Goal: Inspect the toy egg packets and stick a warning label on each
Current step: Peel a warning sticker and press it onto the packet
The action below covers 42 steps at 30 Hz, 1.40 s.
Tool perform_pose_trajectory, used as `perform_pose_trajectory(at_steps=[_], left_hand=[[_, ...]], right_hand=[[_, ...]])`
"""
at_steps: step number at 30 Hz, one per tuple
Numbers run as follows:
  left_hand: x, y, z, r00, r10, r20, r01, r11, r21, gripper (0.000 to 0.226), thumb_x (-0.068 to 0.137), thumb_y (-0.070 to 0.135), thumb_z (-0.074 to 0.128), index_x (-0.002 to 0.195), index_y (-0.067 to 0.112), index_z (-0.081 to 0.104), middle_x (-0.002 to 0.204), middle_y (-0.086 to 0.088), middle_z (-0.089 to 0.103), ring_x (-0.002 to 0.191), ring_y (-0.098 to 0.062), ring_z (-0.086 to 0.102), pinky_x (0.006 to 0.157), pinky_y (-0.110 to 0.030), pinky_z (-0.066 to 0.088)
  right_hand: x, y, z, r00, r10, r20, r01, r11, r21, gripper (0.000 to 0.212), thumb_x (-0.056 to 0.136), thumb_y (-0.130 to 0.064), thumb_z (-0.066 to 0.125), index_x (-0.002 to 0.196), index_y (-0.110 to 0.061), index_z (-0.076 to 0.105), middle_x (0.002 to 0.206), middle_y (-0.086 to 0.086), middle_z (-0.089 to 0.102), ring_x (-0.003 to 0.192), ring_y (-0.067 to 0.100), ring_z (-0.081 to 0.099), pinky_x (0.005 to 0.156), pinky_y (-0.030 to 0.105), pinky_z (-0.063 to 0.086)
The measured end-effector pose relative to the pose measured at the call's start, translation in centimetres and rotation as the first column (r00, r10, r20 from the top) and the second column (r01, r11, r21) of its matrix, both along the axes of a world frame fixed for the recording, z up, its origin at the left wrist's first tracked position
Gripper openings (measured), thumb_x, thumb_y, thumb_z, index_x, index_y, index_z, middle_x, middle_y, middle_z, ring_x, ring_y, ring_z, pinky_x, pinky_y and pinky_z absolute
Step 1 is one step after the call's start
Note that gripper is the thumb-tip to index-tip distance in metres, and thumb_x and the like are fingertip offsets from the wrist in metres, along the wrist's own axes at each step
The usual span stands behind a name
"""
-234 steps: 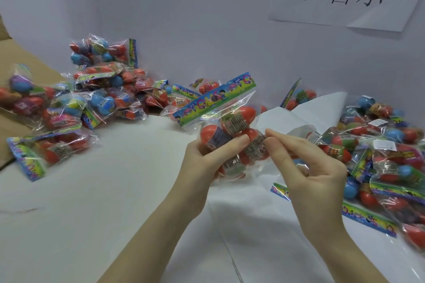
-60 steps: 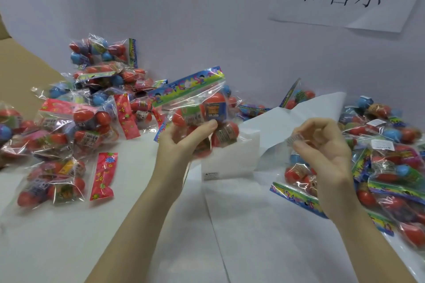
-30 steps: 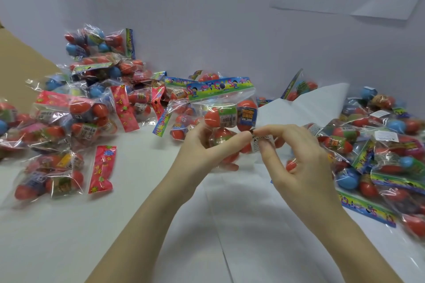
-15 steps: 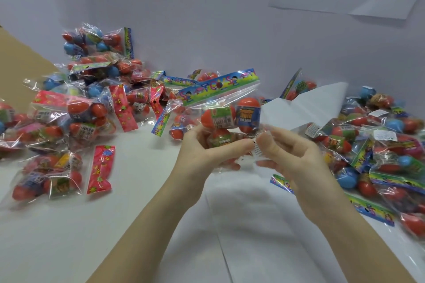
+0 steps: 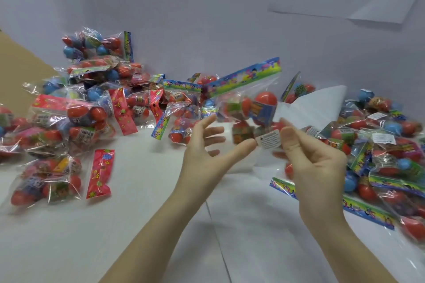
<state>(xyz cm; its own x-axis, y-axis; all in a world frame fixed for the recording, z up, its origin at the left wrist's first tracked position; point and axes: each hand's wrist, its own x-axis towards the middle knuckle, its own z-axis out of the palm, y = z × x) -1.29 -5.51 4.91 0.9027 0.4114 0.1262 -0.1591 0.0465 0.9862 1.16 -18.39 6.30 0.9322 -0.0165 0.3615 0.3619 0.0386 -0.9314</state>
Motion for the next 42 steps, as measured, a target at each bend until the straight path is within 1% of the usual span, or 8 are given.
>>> perform_pose_trajectory(at_steps=[3, 6, 9, 12, 15, 18, 33, 42], left_hand=[[-0.2, -0.7, 0.1, 0.997, 0.076, 0.027, -0.077, 0.996, 0.039, 0.059, 0.053, 0.059, 0.080, 0.100, 0.036, 0.053, 0.095, 0.013, 0.060, 0.081, 0.005, 0.060, 0.064, -0.010, 0.046], [-0.4, -0.8, 0.6, 0.968, -0.229, 0.101, 0.248, 0.934, -0.258, 0.042, 0.065, 0.043, 0.073, 0.097, 0.018, 0.063, 0.086, 0.006, 0.067, 0.078, -0.005, 0.065, 0.066, -0.022, 0.053], [-0.5, -0.1, 0.9, 0.947, -0.279, 0.159, 0.319, 0.881, -0.349, 0.029, 0.069, 0.023, 0.073, 0.094, 0.014, 0.062, 0.076, 0.006, 0.068, 0.071, -0.007, 0.066, 0.066, -0.025, 0.055], [-0.4, 0.9, 1.0, 0.964, -0.236, 0.125, 0.266, 0.888, -0.376, 0.030, 0.066, 0.018, 0.066, 0.095, 0.014, 0.065, 0.083, -0.001, 0.071, 0.071, -0.013, 0.067, 0.063, -0.026, 0.055], [-0.4, 1.0, 1.1, 0.962, -0.225, 0.153, 0.263, 0.912, -0.314, 0.031, 0.064, 0.017, 0.067, 0.095, 0.018, 0.066, 0.086, -0.001, 0.072, 0.069, -0.013, 0.066, 0.056, -0.022, 0.052], [-0.3, 0.8, 0.8, 0.965, -0.196, 0.176, 0.233, 0.945, -0.229, 0.027, 0.068, 0.016, 0.076, 0.093, 0.020, 0.067, 0.082, 0.001, 0.071, 0.068, -0.012, 0.066, 0.055, -0.021, 0.050], [0.0, 1.2, 0.3, 0.980, -0.168, 0.102, 0.184, 0.967, -0.178, 0.037, 0.053, 0.027, 0.073, 0.086, 0.012, 0.066, 0.069, 0.002, 0.071, 0.064, -0.011, 0.068, 0.056, -0.021, 0.052], [-0.1, 1.3, 0.5, 0.979, -0.154, 0.131, 0.168, 0.980, -0.103, 0.040, 0.055, 0.020, 0.084, 0.089, 0.019, 0.063, 0.072, 0.003, 0.072, 0.064, -0.012, 0.068, 0.055, -0.020, 0.051]], right_hand=[[0.1, 0.0, -0.8, 0.818, -0.217, 0.532, 0.380, 0.899, -0.217, 0.032, 0.083, -0.036, 0.062, 0.111, -0.021, 0.057, 0.091, 0.003, 0.071, 0.062, 0.004, 0.057, 0.059, 0.025, 0.049], [0.0, 0.3, -1.9, 0.607, -0.005, 0.794, 0.466, 0.812, -0.351, 0.036, 0.079, -0.027, 0.070, 0.106, -0.006, 0.061, 0.104, 0.006, 0.064, 0.087, 0.012, 0.064, 0.082, 0.023, 0.048], [-0.4, 0.5, -1.8, 0.656, 0.199, 0.728, 0.216, 0.875, -0.434, 0.035, 0.077, -0.030, 0.070, 0.102, -0.007, 0.066, 0.105, 0.003, 0.065, 0.095, 0.012, 0.061, 0.089, 0.020, 0.045], [-0.4, 0.0, -1.0, 0.791, 0.087, 0.605, 0.148, 0.933, -0.327, 0.033, 0.079, -0.034, 0.063, 0.109, -0.022, 0.059, 0.111, -0.008, 0.060, 0.101, 0.005, 0.056, 0.089, 0.023, 0.044], [0.2, -0.4, -0.1, 0.986, 0.054, 0.157, -0.014, 0.970, -0.242, 0.054, 0.065, -0.046, 0.073, 0.114, -0.038, 0.052, 0.114, -0.013, 0.059, 0.100, 0.001, 0.057, 0.084, 0.018, 0.045], [1.0, -0.6, -0.1, 0.897, 0.407, -0.171, -0.409, 0.912, 0.025, 0.042, 0.053, -0.029, 0.083, 0.093, -0.024, 0.070, 0.087, 0.002, 0.073, 0.071, 0.011, 0.067, 0.067, 0.018, 0.052], [0.7, -0.3, -0.5, 0.979, -0.037, 0.199, 0.063, 0.990, -0.125, 0.020, 0.061, -0.037, 0.068, 0.080, -0.037, 0.068, 0.063, -0.022, 0.068, 0.054, 0.006, 0.060, 0.055, 0.021, 0.046], [0.6, -0.7, -0.2, 0.969, -0.005, 0.245, 0.049, 0.984, -0.171, 0.010, 0.071, -0.034, 0.073, 0.070, -0.041, 0.067, 0.069, -0.020, 0.068, 0.061, 0.005, 0.061, 0.052, 0.023, 0.046]])
